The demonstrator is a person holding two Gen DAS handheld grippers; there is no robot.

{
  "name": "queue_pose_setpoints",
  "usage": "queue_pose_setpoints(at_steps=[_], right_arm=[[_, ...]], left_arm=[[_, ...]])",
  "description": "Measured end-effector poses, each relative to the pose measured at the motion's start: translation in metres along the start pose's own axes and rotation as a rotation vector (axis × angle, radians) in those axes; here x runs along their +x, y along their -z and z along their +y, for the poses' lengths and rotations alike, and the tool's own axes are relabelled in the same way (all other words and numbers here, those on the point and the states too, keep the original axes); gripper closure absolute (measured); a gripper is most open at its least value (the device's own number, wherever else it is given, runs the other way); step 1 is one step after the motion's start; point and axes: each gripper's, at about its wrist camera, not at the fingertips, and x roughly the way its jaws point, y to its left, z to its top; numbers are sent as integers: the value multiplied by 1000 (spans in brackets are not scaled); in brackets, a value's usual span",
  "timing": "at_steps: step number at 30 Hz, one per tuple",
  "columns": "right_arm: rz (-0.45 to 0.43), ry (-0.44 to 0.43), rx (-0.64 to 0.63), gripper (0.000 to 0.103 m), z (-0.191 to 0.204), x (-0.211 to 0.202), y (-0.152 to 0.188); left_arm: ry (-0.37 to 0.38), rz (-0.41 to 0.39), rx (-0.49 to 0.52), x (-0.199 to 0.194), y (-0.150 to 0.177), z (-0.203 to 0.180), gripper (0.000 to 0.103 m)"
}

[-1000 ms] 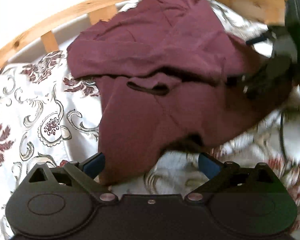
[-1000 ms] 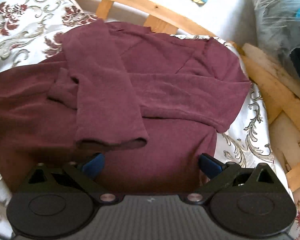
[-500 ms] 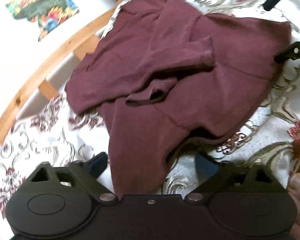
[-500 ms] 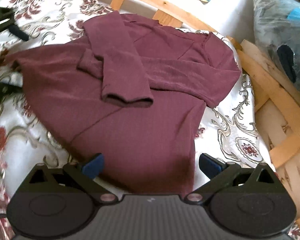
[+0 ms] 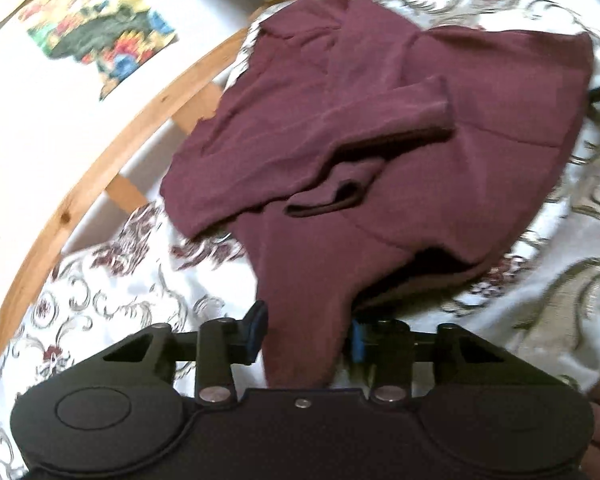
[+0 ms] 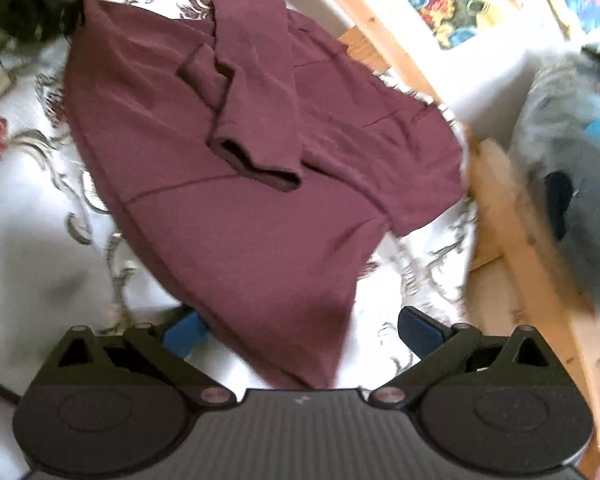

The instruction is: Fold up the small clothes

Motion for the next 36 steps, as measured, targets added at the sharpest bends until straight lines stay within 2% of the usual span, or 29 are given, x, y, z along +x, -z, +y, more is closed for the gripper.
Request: queue_pose_setpoints(at_steps=[3,4,6,8,9,11,12,13,14,19,24,31,36], right_arm=[[-12,31,-4,0,-1,3,0],[-22,31,1,1,-1,4,0],[-44,18,12,10,-2,4,1],[-50,20,11,35,-1,4,-1],[-56,21,6,42,1,2,-1],[-70,9,7,67,2,-2,-2],[-71,-4,13,74,1,-3,-3],[-71,-14,26,86,0,-5,-3],[-74,-20,44,94,-1,-7,-4],[-77,-60,176,96,-21,-28,-5],[-77,-70,182,96,-39,-69,-8],[-130,-70,307,96,-62,-154,-3],[-145,-59,307,96,-56,-217,3]], left_arm=[[-13,28,-22,6,3,7,61],[-19,32,-21,7,5,7,64],[-27,41,-17,8,9,8,75],[-18,39,-27,8,10,9,92],[-9,31,-36,6,10,9,93],[-10,6,-43,2,8,9,97],[-16,-9,-41,-2,7,8,97],[-21,-25,-41,-4,6,7,97],[-27,-36,-44,-7,5,8,98],[-49,-81,-128,-28,2,23,98],[-49,-131,-218,-66,2,44,98],[5,-175,-281,-142,21,67,98],[84,-161,-336,-193,37,78,98]])
